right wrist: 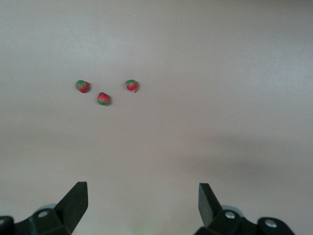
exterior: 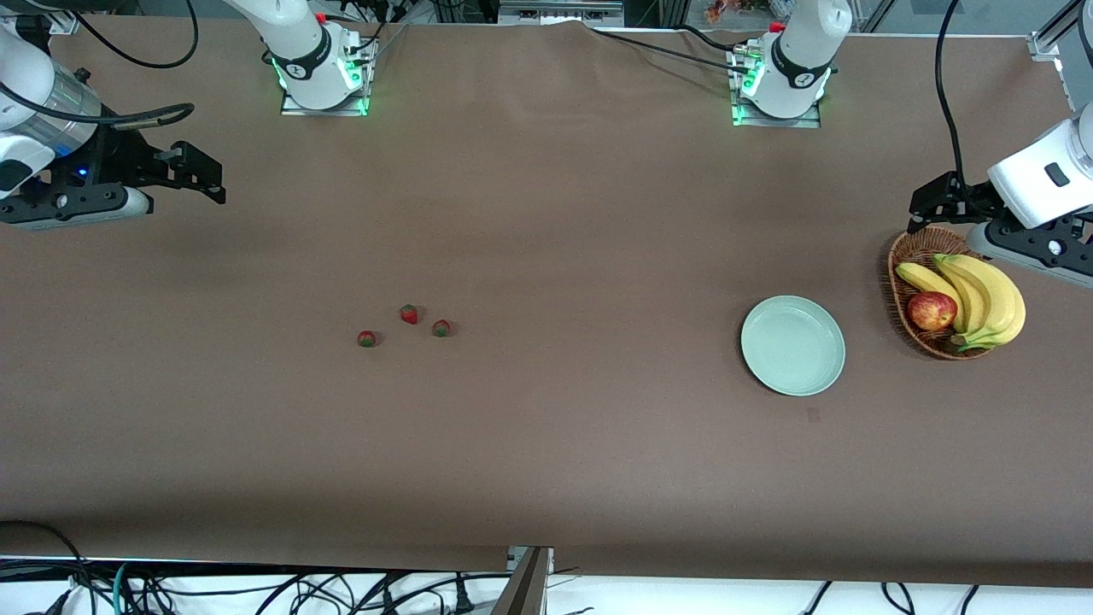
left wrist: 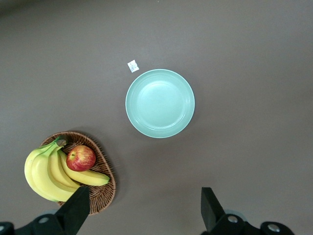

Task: Collect all strawberries into plate

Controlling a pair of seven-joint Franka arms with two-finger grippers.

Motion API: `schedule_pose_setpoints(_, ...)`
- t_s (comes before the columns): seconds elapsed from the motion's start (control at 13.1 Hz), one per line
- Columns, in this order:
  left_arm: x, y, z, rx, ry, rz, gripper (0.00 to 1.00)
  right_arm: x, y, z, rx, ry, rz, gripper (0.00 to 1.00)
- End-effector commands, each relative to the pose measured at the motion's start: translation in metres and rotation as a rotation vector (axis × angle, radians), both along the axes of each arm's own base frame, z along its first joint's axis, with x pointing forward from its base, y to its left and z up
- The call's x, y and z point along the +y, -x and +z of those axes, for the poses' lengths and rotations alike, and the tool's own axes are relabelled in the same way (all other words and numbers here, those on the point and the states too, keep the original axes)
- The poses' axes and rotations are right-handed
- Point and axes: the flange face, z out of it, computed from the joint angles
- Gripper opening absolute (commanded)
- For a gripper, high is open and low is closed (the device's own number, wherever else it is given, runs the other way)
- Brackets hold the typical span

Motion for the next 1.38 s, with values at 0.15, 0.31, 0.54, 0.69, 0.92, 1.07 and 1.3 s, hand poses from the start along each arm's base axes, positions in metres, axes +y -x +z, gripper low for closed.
schedule_pose_setpoints(0.15,0.003,0.000,0.005,0.004,-0.008,-0.017,1.00,0.002,-0.004,-0.059,0.030,0.002,-0.004,1.00)
schedule_pose_setpoints(0.31,0.003,0.000,0.005,0.005,-0.008,-0.015,1.00,0.008,-0.007,-0.127,0.014,-0.004,-0.004,1.00)
schedule_pose_setpoints(0.54,0.003,0.000,0.005,0.004,-0.008,-0.015,1.00,0.030,-0.016,-0.232,-0.038,-0.005,-0.003,1.00)
schedule_pose_setpoints(0.69,0.003,-0.001,0.004,0.005,-0.008,-0.018,1.00,0.052,-0.027,-0.286,-0.053,0.000,0.000,1.00)
schedule_pose_setpoints(0.92,0.003,0.000,0.005,0.005,-0.007,-0.018,1.00,0.079,-0.034,-0.350,-0.102,-0.006,0.003,0.99)
schedule_pose_setpoints(1.07,0.003,0.000,0.005,0.004,-0.007,-0.020,1.00,0.089,-0.037,-0.368,-0.122,-0.015,0.012,0.99)
schedule_pose_setpoints(1.3,0.003,0.000,0.005,0.004,-0.007,-0.020,1.00,0.091,-0.044,-0.383,-0.122,-0.014,0.013,0.93)
